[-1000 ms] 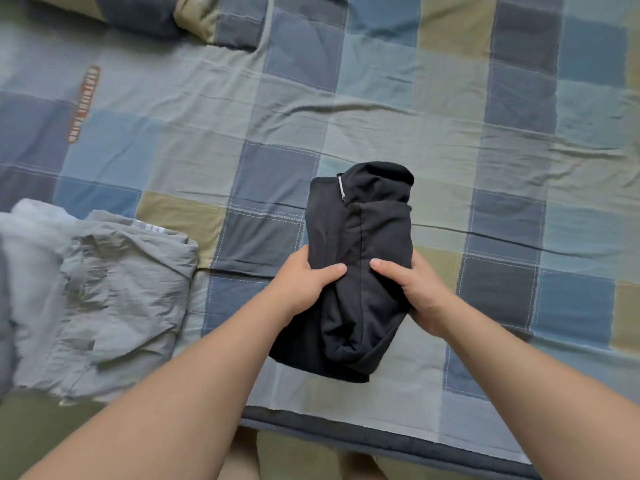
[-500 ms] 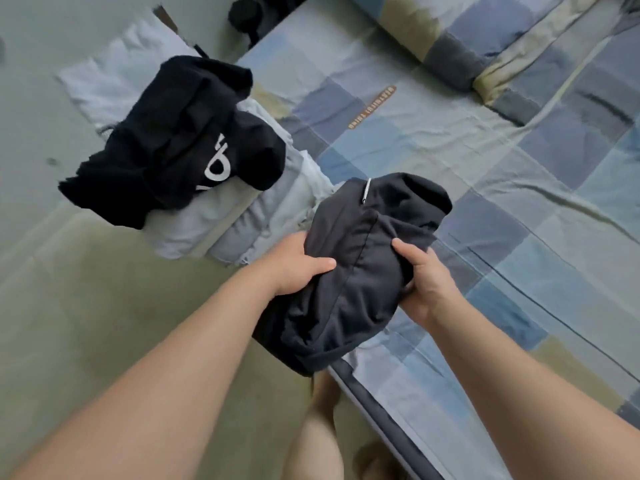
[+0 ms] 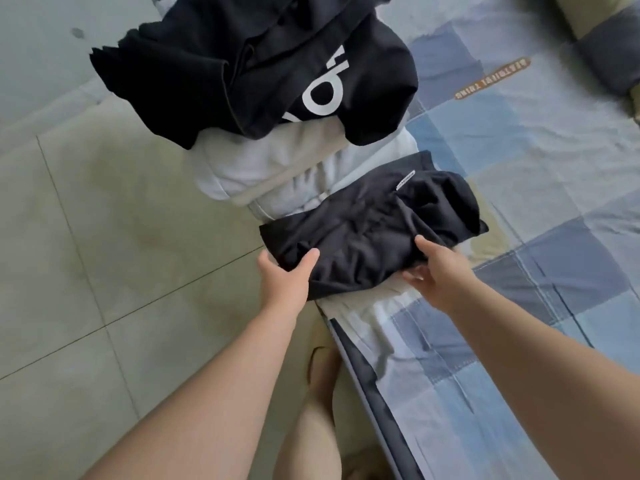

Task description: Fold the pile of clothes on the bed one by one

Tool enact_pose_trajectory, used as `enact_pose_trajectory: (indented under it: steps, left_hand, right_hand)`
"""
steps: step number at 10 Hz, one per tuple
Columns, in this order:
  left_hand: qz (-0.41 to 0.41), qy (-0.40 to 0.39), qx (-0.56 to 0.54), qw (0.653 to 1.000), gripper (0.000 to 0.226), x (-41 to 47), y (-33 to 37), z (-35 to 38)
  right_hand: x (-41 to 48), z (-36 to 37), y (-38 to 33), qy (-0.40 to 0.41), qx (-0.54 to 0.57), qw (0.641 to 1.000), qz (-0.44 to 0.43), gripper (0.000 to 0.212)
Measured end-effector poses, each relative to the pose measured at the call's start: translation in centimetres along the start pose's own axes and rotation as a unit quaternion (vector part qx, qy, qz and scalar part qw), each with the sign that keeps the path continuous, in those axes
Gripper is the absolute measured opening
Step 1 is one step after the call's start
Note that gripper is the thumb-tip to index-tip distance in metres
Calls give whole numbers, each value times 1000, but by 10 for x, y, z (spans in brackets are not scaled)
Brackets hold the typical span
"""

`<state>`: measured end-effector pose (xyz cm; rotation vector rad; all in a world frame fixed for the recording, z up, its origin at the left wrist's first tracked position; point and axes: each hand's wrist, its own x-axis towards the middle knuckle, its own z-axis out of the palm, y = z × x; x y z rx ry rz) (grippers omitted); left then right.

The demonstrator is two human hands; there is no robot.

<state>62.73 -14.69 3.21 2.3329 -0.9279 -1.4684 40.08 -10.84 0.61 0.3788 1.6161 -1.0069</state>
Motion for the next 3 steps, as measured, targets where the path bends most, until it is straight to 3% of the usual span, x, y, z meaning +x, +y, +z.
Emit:
enact_pose_trajectory:
  steps: [1, 2, 3]
  left_hand:
    - [-17, -29, -12, 999, 84, 12, -18, -1]
    - [84, 60, 93, 990, 85, 9, -19, 2]
    - [329, 154, 272, 891, 78, -12, -5, 8]
  right_hand:
    - [0, -2, 1, -11, -35, 998, -48, 38]
    - [-1, -2, -3, 12, -92, 992, -91, 47]
    - [-13, -4, 3, 138, -211, 941, -226, 74]
